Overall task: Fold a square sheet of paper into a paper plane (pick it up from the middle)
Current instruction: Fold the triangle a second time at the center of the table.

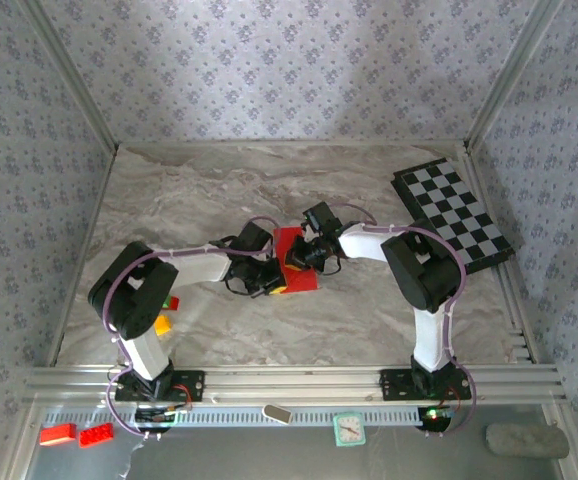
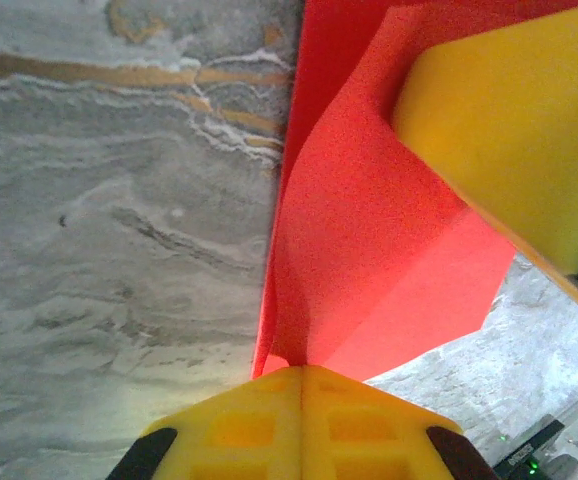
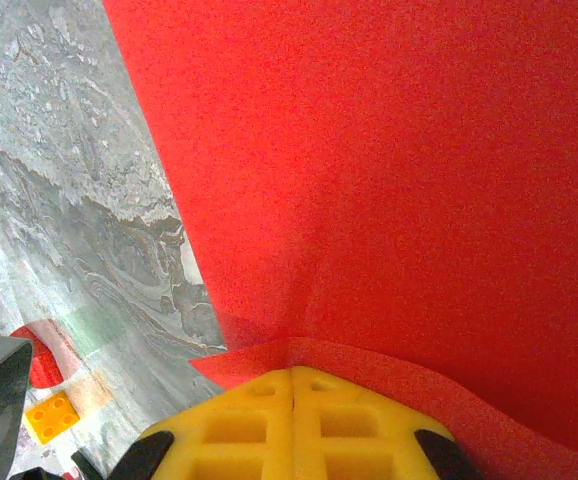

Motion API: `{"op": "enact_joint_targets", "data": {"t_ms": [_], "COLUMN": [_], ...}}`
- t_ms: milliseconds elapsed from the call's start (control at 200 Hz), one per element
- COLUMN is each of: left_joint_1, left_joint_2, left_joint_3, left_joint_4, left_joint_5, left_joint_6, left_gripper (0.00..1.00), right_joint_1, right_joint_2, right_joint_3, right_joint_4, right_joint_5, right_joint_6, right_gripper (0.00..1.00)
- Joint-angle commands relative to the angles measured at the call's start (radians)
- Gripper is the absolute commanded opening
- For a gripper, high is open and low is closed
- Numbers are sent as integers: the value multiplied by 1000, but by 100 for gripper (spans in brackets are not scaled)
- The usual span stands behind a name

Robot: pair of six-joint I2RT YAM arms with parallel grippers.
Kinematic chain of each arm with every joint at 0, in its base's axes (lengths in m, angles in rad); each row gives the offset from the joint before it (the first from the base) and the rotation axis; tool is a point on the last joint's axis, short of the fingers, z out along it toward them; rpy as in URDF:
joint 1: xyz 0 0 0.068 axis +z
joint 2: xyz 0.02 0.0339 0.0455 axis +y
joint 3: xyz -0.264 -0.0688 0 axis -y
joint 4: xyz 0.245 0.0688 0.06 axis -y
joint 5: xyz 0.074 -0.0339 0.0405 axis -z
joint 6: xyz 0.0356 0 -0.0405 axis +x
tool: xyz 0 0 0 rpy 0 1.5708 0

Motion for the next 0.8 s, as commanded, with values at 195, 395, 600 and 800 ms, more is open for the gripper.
{"op": "enact_joint_targets", "data": {"t_ms": [195,395,600,800], "left_joint_1": [-6,-6,-6,-5], "left_joint_2": [7,-1,-51,-2], "left_joint_3": [-3,4,33,60], "left_joint_4": [-83,-91,-58,-42], "left_joint_5": [-43,-45,-55,-62], "left_joint_6": [31,34,34,30], "left_gripper": [6,5,7,8], "right_joint_1": [-4,-4,-4,-4], "right_joint_2": [52,54,51,51], "right_joint_3": [-12,-14,-14,-12], "right_joint_4": [-109,-110,-108,-106], "right_joint_5": [73,73,71,68], "right_joint_6": [-12,-16,-16,-16], "right_gripper": [0,0,0,0]}}
